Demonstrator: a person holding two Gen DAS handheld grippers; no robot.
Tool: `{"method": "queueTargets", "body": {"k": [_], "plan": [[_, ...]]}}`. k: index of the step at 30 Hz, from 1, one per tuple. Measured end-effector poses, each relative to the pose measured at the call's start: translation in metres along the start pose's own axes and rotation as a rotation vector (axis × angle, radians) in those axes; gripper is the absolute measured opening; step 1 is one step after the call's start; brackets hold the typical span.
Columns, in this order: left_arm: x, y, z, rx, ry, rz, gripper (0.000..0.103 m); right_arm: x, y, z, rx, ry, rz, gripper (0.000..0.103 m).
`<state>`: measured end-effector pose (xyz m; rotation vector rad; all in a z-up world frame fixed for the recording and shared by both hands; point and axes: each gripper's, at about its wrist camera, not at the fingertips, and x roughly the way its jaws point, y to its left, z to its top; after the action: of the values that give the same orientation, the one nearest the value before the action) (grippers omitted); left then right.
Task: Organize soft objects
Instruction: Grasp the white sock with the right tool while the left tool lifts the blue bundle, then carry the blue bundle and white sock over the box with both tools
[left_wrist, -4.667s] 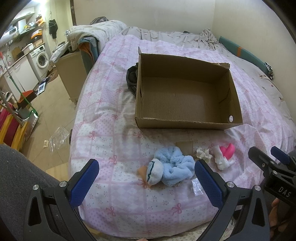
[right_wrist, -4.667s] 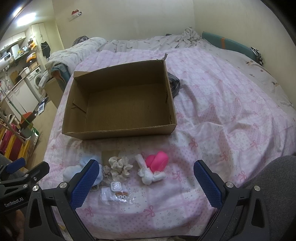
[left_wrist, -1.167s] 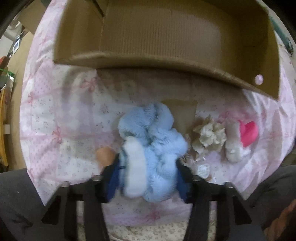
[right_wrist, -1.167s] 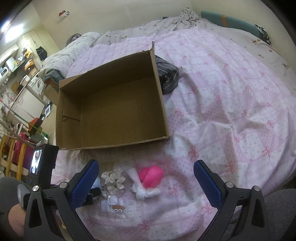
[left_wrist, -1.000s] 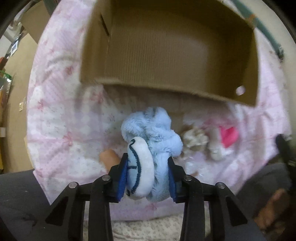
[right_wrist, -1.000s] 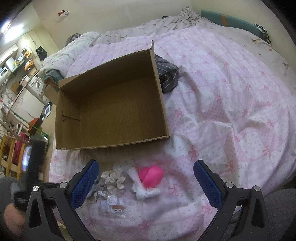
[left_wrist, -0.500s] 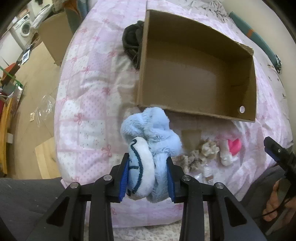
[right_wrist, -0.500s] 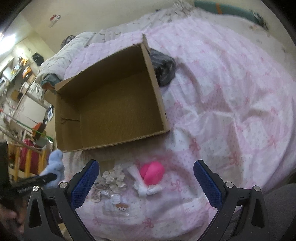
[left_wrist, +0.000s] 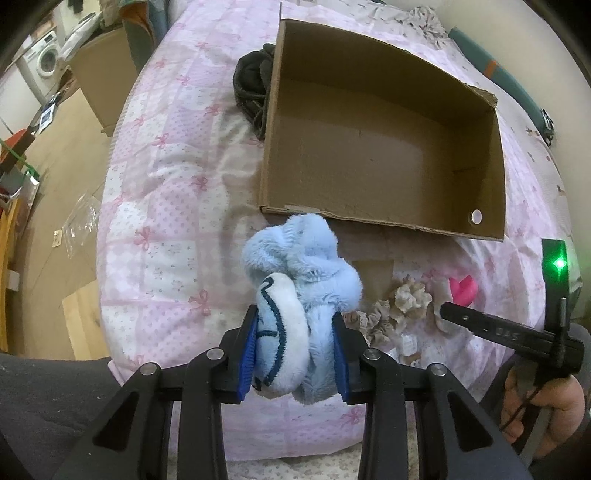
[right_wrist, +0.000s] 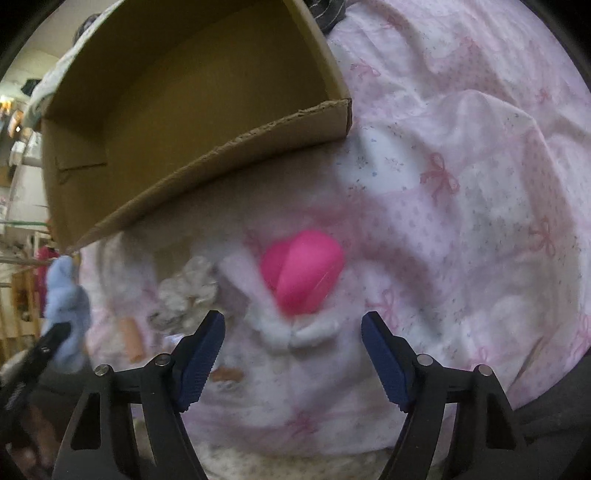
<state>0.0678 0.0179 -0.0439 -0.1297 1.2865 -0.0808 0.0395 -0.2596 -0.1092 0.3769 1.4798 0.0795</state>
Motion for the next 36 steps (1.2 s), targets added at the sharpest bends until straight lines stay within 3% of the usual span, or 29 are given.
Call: {"method": "queueTargets", "body": {"k": [4, 7, 16, 30, 32, 34, 36], "plan": [[0.000, -0.002, 0.000, 0.000, -0.008, 0.001, 0.032, 0.014, 0.007, 0.002, -0.038, 0.025, -0.013, 0.039], [-0.001, 0.000, 0.000, -0.007, -0.011, -0.001, 0.032, 0.014, 0.009, -0.001, -0.046, 0.027, 0.012, 0.023], [-0.003, -0.002, 0.000, -0.009, -0.022, 0.014, 0.032, -0.031, 0.024, -0.020, -0.092, -0.058, 0.166, 0.021], [-0.008, 0.002, -0.004, -0.026, -0.074, 0.086, 0.032, -0.055, 0.029, -0.025, -0.156, -0.150, 0.181, 0.021], [-0.018, 0.003, -0.005, -0.043, -0.122, 0.080, 0.032, -0.063, 0.032, -0.026, -0.174, -0.181, 0.200, 0.022], [-0.043, 0.004, -0.007, -0.066, -0.229, 0.045, 0.032, -0.073, 0.034, -0.026, -0.183, -0.225, 0.242, 0.022], [-0.061, -0.004, -0.007, -0.028, -0.303, 0.069, 0.032, -0.089, 0.037, -0.027, -0.196, -0.310, 0.301, 0.022]]}}
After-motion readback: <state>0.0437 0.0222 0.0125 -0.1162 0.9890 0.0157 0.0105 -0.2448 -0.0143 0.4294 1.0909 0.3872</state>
